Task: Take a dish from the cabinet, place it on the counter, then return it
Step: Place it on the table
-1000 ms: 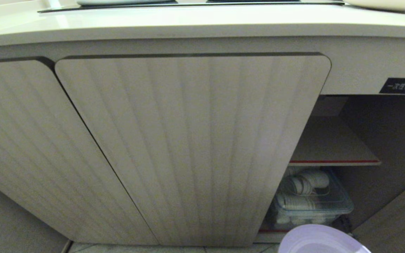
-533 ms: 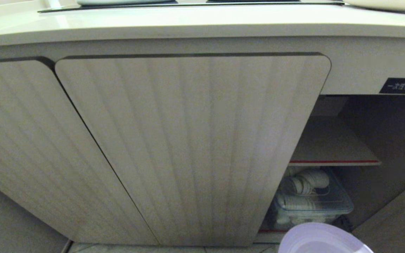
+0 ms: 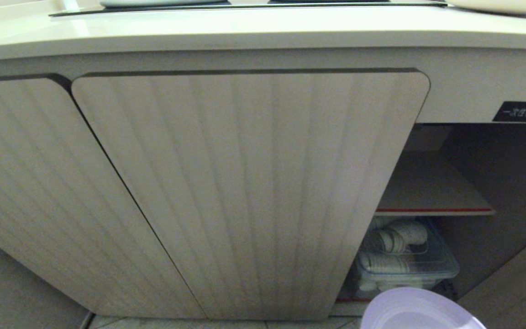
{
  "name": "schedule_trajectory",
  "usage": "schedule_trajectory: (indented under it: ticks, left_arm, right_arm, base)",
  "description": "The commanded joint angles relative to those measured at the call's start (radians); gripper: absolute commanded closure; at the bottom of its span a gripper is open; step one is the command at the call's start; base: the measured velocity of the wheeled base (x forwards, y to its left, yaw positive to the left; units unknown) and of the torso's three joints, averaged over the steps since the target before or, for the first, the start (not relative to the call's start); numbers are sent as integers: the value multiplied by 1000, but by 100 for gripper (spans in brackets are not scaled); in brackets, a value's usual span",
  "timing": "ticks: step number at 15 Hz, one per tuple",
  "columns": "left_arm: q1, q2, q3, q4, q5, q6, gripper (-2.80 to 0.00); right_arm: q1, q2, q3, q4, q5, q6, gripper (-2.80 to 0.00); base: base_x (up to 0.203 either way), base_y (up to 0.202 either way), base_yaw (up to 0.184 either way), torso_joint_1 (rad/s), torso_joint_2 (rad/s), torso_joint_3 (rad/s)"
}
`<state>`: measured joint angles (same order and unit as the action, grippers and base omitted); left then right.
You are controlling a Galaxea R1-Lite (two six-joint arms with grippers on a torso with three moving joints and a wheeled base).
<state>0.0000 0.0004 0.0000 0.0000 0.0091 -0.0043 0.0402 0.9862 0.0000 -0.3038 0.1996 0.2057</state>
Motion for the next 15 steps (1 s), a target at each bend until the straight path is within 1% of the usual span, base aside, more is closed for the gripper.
schedule_trajectory:
  ticks: [1, 15]
  left_arm:
    - [0, 0, 0, 0, 0, 0, 0]
    - [0, 0, 0, 0, 1, 0, 0]
  right_arm:
    - [1, 3, 0, -9, 1, 3, 0]
    - [1, 20, 0, -21, 3, 7, 0]
  base:
    - [0, 0, 0, 0, 0, 0]
    - [0, 0, 0, 0, 0, 0]
